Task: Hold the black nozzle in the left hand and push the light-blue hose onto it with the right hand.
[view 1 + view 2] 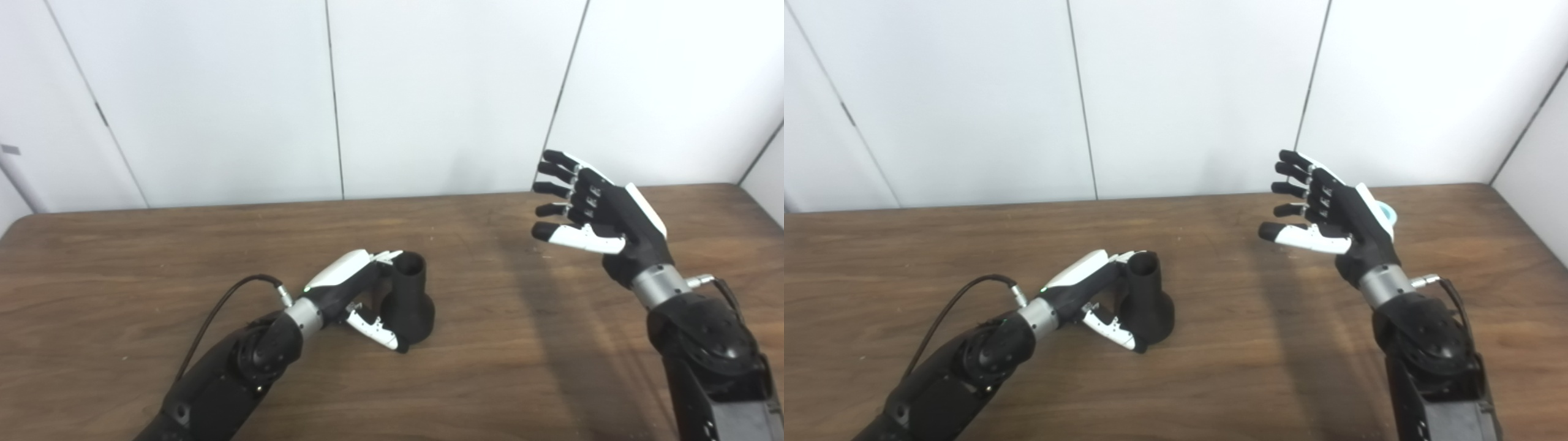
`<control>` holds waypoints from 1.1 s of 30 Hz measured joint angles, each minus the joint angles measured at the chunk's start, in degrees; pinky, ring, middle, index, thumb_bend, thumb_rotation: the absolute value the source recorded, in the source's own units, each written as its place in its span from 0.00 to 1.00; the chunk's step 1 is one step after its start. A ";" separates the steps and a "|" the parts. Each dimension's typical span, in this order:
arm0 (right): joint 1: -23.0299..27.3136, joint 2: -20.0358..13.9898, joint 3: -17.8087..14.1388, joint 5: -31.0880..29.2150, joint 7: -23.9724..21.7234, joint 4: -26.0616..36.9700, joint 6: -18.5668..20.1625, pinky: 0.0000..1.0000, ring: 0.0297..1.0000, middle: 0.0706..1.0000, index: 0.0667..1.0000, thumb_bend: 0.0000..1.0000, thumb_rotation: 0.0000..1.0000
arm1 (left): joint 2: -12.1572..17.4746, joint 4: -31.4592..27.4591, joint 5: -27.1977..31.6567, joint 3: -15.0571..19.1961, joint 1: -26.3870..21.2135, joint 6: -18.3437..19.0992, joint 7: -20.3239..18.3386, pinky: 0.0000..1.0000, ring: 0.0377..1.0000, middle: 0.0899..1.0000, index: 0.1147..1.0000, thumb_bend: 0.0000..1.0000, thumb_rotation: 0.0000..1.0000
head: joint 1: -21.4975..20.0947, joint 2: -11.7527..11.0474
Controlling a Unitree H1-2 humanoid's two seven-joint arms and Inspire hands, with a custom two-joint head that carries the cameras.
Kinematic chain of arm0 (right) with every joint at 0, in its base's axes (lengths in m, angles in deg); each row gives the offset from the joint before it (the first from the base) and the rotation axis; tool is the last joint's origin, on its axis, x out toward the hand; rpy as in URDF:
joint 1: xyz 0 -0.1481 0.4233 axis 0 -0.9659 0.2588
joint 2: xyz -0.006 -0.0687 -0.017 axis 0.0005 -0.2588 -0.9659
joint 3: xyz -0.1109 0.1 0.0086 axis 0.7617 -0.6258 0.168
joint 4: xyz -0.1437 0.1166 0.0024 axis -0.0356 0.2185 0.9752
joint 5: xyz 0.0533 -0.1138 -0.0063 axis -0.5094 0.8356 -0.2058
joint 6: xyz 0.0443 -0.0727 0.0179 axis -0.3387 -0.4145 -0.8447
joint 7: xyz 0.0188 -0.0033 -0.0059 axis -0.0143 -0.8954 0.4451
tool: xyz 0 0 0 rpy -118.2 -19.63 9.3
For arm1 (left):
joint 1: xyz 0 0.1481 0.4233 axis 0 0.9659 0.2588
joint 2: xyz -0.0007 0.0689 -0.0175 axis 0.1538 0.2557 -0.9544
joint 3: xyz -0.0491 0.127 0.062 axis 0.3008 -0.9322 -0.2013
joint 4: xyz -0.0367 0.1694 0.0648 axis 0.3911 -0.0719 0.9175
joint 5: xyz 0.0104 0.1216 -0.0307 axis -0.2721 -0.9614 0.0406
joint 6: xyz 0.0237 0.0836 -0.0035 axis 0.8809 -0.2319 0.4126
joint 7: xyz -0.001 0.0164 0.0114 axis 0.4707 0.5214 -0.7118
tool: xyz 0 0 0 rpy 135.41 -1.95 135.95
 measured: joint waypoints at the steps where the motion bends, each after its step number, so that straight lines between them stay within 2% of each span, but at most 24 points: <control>1: 0.21 -0.38 0.09 0.78 0.00 0.23 0.04 0.65 0.80 0.86 0.86 0.86 0.24 | 0.02 0.00 0.00 0.00 0.03 -0.08 0.00 1.00 1.00 0.95 0.41 0.52 0.06 | -1.48 -0.01; 6: 2.57 -4.70 -0.18 5.24 0.31 2.66 0.05 0.62 0.77 0.84 0.85 0.87 0.25 | 0.39 0.00 0.00 0.00 0.31 -1.12 0.00 1.00 1.00 0.95 0.41 0.52 0.06 | -6.67 -2.46; 9: 5.12 -6.29 -2.44 7.65 2.29 3.02 0.17 0.60 0.75 0.82 0.84 0.84 0.22 | 0.88 0.12 0.01 0.01 0.63 -2.51 0.08 1.00 1.00 0.95 0.41 0.52 0.06 | -7.82 -2.99; 14: 7.68 -7.60 -5.79 9.33 4.92 2.99 1.53 0.60 0.72 0.81 0.82 0.81 0.18 | 0.96 1.80 0.08 0.07 0.65 -5.98 0.26 1.00 1.00 0.95 0.41 0.52 0.06 | -11.95 -5.54; 20: 8.64 -9.49 -5.93 11.90 5.52 -0.67 1.78 0.56 0.71 0.80 0.81 0.80 0.18 | 0.98 3.19 0.63 0.24 0.66 -8.85 0.33 1.00 1.00 0.95 0.41 0.52 0.06 | -13.01 -6.25; 24: 9.42 -10.72 -6.05 12.77 5.81 -2.95 2.57 0.59 0.73 0.80 0.81 0.80 0.18 | 1.00 4.24 1.18 0.27 0.64 -10.64 0.41 1.00 1.00 0.95 0.41 0.52 0.06 | -13.27 -6.60; 27: 9.92 -13.12 -4.17 14.65 4.27 -4.65 3.54 0.62 0.77 0.84 0.83 0.82 0.20 | 0.99 4.76 1.51 0.28 0.64 -11.44 0.58 1.00 1.00 0.95 0.41 0.52 0.06 | -13.45 -6.68; 30: 10.51 -20.27 2.63 18.80 -1.70 -6.73 3.92 0.64 0.80 0.85 0.84 0.84 0.22 | 0.99 5.01 1.58 0.29 0.66 -12.09 0.59 1.00 1.00 0.94 0.41 0.52 0.06 | -13.62 -6.95; 33: 12.65 -24.99 5.79 22.49 -6.27 -8.98 4.00 0.69 0.82 0.87 0.86 0.86 0.22 | 1.06 5.38 1.74 0.41 0.69 -12.83 0.60 1.00 1.00 0.94 0.41 0.52 0.06 | -13.54 -7.21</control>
